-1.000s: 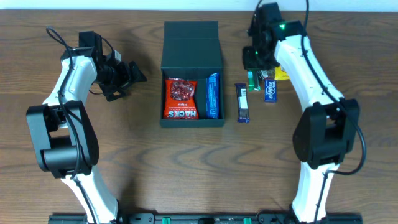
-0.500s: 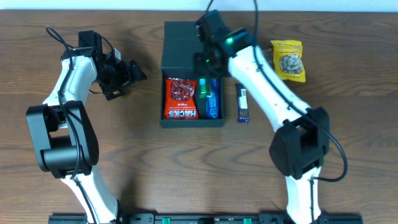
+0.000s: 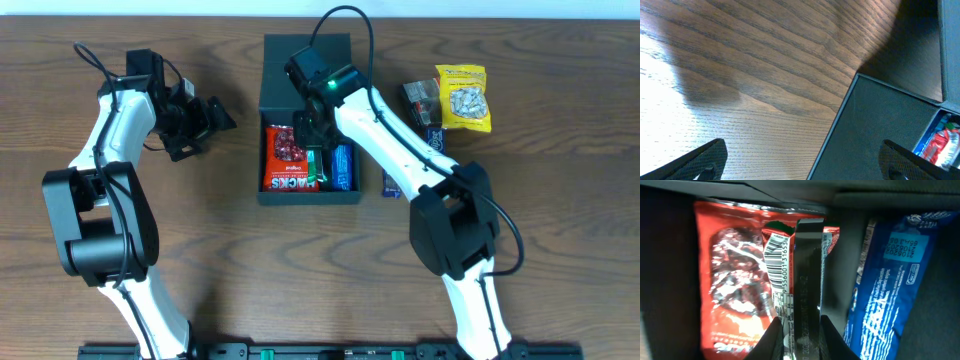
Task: Pack container
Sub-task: 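Lower the green bar into the box beside the blue bar and release, then move the right gripper back to the yellow HACKS bag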
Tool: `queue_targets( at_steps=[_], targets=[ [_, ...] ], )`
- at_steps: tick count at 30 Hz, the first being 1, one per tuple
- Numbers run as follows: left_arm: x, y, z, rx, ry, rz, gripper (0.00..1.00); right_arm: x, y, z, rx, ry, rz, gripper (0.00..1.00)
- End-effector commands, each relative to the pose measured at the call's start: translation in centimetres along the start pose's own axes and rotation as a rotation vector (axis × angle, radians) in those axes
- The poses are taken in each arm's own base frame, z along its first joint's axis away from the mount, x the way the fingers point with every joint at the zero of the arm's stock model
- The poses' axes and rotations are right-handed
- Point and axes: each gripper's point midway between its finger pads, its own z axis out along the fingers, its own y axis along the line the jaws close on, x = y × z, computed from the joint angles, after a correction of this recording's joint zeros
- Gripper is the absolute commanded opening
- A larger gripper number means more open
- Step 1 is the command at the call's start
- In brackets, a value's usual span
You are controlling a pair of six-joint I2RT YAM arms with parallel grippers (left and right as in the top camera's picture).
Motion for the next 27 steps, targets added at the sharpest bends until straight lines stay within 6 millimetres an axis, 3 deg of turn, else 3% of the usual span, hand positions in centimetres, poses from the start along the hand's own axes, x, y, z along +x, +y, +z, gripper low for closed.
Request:
queue_targets(
  at_steps=[1, 11, 13, 16, 18, 23, 27],
  targets=[
    [-0.6, -0.5, -0.7, -0.005, -0.026, 0.033, 0.98, 0.0, -1.3, 1.4, 0.057, 0.008, 0.028, 0.13],
    [-0.6, -0.5, -0.7, -0.005, -0.026, 0.033, 0.98, 0.2, -2.2, 2.6, 0.1, 0.021, 0.073, 0.13],
    [-0.6, -0.5, -0.7, -0.005, -0.026, 0.033, 0.98, 0.1, -2.2, 2.6, 0.102, 0.014, 0.071, 0.18],
    [-0.6, -0.5, -0.7, -0.005, -0.027, 0.034, 0.98, 0.0, -2.4, 2.5, 0.11, 0.011, 0.075, 0.38],
    [-0.6, -0.5, -0.7, -0.005, -0.026, 0.034, 0.98, -0.2, -2.6, 2.5, 0.116, 0.005, 0.08, 0.39],
    [-0.6, -0.5, -0.7, -0.005, -0.026, 0.034, 0.98, -0.8, -2.8, 1.3, 0.112, -0.022, 0.086, 0.45],
    [-0.6, -0.5, -0.7, -0.006, -0.026, 0.034, 0.98, -1.8, -3.3, -1.6, 0.112, -0.082, 0.092, 0.46]
  ],
)
